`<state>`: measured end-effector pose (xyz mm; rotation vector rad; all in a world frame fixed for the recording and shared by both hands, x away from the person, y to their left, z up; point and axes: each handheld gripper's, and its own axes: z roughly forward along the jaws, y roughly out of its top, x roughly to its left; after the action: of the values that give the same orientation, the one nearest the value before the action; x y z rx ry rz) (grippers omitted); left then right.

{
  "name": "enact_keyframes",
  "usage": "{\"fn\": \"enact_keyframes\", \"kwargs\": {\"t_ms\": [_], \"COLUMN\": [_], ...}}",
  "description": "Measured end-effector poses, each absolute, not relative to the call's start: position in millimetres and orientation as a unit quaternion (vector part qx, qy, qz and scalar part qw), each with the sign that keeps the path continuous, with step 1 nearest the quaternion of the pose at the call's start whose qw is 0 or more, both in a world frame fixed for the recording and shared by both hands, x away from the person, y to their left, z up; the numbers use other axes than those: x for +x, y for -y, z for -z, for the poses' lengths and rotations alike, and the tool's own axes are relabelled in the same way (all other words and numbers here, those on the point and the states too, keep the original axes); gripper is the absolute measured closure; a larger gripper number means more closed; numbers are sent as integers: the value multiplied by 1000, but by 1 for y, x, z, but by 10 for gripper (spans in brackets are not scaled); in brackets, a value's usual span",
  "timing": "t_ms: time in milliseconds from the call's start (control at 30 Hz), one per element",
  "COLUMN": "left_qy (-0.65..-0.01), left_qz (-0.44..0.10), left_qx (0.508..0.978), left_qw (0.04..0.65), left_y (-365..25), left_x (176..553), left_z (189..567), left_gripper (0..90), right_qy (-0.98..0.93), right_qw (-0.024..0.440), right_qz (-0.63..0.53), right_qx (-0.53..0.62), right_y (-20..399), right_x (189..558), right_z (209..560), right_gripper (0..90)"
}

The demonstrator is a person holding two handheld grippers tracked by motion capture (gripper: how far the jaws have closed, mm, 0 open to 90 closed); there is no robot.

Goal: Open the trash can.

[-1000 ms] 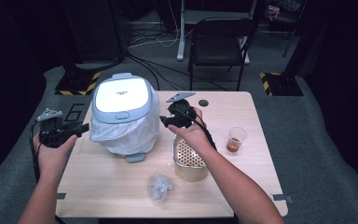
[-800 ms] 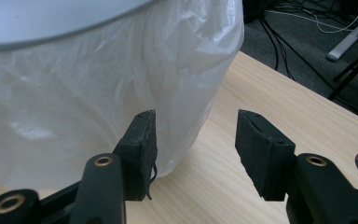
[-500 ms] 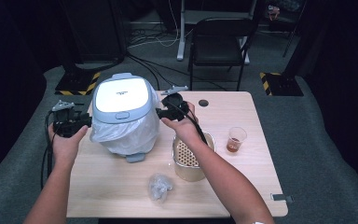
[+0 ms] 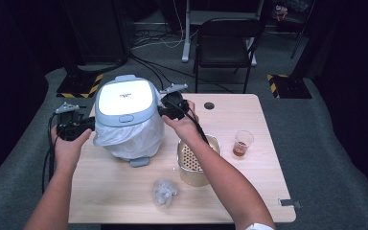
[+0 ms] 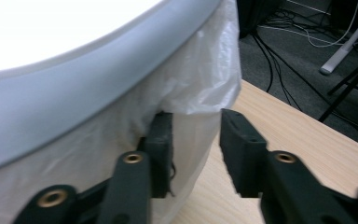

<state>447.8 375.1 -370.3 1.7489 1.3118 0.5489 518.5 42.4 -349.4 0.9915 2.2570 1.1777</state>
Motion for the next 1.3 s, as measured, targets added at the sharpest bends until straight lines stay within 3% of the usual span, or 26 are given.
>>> {"fn": "enact_keyframes", "kwargs": {"t_ms": [400,867,967,1100,1300], "left_qy": [-531,-509,-502,-512,-496], "left_qz": [-225,-202,-192,-171,-181], "left_qx": [703,727,732,718,716], "left_qw": [416,415,418,439,457], "left_y": [-401,-390,-387,-390,-393], "left_x": [439,425,420,411,384], "left_z": [368,370,372,377,385], "left_gripper": [720,774,741,627,547], "right_qy": [-831,-833,-833,-834,-837], "right_qw": [176,163,165,156,177], "right_qz": [-430,-430,-425,-426,-420], "right_qx": [306,308,314,313,301], "right_y": [-65,-54,-48,-43,-29], "right_x": [488,483,485,485,466], "right_z": [347,348,349,350,342], "right_gripper": [708,671,657,596,559]}}
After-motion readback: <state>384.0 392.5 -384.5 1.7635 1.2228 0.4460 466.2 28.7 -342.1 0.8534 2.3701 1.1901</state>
